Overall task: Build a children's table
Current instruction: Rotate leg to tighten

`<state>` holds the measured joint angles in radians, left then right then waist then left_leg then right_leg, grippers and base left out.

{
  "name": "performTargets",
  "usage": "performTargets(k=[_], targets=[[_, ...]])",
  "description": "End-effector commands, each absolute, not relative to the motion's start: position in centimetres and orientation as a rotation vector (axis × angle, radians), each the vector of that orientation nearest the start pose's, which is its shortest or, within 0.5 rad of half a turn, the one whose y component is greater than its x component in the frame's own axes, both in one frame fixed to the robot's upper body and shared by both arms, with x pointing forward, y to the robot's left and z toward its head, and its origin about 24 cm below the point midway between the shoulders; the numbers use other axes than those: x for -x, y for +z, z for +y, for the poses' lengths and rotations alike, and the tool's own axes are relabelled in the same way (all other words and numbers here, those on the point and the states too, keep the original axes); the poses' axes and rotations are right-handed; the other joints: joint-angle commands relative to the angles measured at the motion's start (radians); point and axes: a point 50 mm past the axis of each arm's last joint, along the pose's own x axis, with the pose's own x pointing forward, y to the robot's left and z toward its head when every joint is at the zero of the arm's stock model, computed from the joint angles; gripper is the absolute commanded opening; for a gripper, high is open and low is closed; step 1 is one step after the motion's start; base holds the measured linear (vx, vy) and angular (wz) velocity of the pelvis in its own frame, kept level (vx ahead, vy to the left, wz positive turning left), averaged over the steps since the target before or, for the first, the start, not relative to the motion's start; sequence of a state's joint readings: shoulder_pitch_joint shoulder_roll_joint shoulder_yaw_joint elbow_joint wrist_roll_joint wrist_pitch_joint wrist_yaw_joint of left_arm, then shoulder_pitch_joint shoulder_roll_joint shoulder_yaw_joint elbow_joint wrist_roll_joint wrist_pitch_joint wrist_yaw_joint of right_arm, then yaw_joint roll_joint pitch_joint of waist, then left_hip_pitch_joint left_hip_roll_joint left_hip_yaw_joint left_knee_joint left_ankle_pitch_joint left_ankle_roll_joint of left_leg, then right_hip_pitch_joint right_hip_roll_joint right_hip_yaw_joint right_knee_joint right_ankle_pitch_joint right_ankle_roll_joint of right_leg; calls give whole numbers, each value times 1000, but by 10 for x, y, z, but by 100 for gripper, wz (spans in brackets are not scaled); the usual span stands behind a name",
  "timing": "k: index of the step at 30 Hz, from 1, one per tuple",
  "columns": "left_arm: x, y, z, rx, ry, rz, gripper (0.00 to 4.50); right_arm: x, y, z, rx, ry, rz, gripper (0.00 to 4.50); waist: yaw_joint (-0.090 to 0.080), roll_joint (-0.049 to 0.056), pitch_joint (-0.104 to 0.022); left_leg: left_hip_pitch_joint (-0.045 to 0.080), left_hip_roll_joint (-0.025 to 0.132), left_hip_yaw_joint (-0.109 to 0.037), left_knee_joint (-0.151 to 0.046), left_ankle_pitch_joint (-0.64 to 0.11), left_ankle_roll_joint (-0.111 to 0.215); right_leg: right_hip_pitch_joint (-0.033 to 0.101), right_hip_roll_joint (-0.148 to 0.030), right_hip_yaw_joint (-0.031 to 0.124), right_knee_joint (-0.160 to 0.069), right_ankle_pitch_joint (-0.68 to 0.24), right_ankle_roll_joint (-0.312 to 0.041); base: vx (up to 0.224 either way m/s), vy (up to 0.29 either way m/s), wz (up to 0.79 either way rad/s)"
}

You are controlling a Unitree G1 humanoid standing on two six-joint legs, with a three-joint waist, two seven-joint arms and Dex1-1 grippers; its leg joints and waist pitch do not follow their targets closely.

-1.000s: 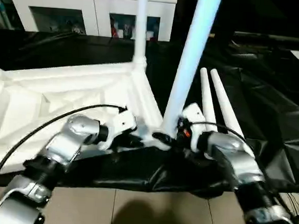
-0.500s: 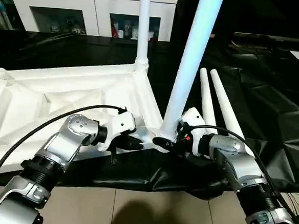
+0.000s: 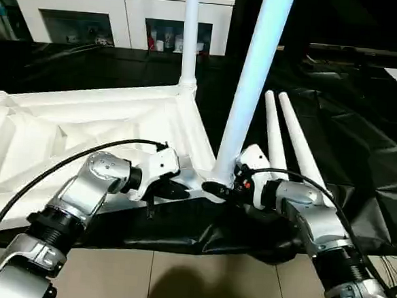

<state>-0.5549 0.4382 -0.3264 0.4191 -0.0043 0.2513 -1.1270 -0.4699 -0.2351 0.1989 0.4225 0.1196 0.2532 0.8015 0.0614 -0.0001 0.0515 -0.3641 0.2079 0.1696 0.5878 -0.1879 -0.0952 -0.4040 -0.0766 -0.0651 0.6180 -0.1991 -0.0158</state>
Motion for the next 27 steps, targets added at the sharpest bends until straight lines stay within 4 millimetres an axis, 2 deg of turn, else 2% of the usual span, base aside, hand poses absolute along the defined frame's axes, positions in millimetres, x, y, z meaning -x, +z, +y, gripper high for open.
performTargets(k=[1,2,3,4,5,6,7,13,15,17,21,22,24,25,27], targets=[[-316,63,132,-439,-1231,476,0,-319,43,-114,106,861,328,277,0,4,-65,6,15,4,-60,-82,58,63,-54,46,-50,45,-269,0,0,0],[-319,62,130,-434,-1202,478,0,-321,42,-113,95,827,331,277,1,4,-65,5,16,2,-61,-91,53,65,-55,45,-51,28,-265,0,0,0],[-329,58,125,-419,-1096,484,0,-326,36,-109,49,706,344,277,-2,5,-60,7,16,5,-64,-115,42,59,-53,46,-58,-15,-255,0,0,0],[-330,58,125,-417,-1087,485,0,-326,36,-109,45,696,345,277,-1,6,-60,13,15,4,-64,-144,20,57,-55,47,-63,-70,-248,0,0,0],[-333,56,121,-408,-1050,489,0,-329,34,-106,27,647,355,276,-2,3,-60,14,15,3,-65,-146,16,59,-56,48,-63,-75,-245,0,0,0],[-339,55,115,-391,-991,490,0,-332,31,-100,4,572,369,276,-2,4,-58,10,14,4,-66,-152,10,59,-55,49,-65,-88,-238,0,0,0],[-341,54,113,-382,-964,491,0,-333,30,-98,-7,541,376,276,-4,5,-57,12,13,3,-68,-167,0,57,-55,49,-68,-118,-228,0,0,0],[-355,50,90,-375,-806,493,0,-344,25,-73,-57,342,422,276,-4,3,-59,9,9,2,-67,-150,1,59,-56,49,-70,-112,-212,0,0,0],[-355,49,89,-383,-801,493,0,-345,25,-71,-62,328,425,276,-2,3,-60,10,9,2,-66,-148,7,58,-54,48,-70,-96,-211,0,0,0],[-356,50,86,-391,-825,483,0,-348,28,-63,-49,377,398,276,-3,3,-58,8,9,2,-68,-161,12,58,-54,47,-72,-103,-209,0,0,0],[-354,51,88,-401,-851,478,0,-348,33,-60,-93,433,369,276,-3,2,-57,7,10,2,-69,-167,26,60,-56,47,-72,-106,-209,0,0,0],[-354,51,92,-408,-864,478,0,-349,37,-61,-122,466,346,332,-3,3,-56,7,10,1,-69,-167,28,59,-56,47,-72,-107,-210,0,0,0],[-351,52,100,-419,-895,480,0,-350,46,-66,-134,527,298,352,-3,0,-57,3,11,1,-69,-160,42,63,-56,46,-69,-85,-215,0,0,0],[-350,52,102,-421,-903,481,0,-350,47,-67,-128,543,291,367,-10,1,-56,-4,12,-3,-72,-152,47,68,-56,44,-67,-80,-211,0,0,0],[-348,52,105,-435,-935,473,0,-349,49,-70,-94,582,282,382,-16,0,-58,-4,12,-4,-70,-129,50,66,-55,43,-65,-56,-218,0,0,0]])
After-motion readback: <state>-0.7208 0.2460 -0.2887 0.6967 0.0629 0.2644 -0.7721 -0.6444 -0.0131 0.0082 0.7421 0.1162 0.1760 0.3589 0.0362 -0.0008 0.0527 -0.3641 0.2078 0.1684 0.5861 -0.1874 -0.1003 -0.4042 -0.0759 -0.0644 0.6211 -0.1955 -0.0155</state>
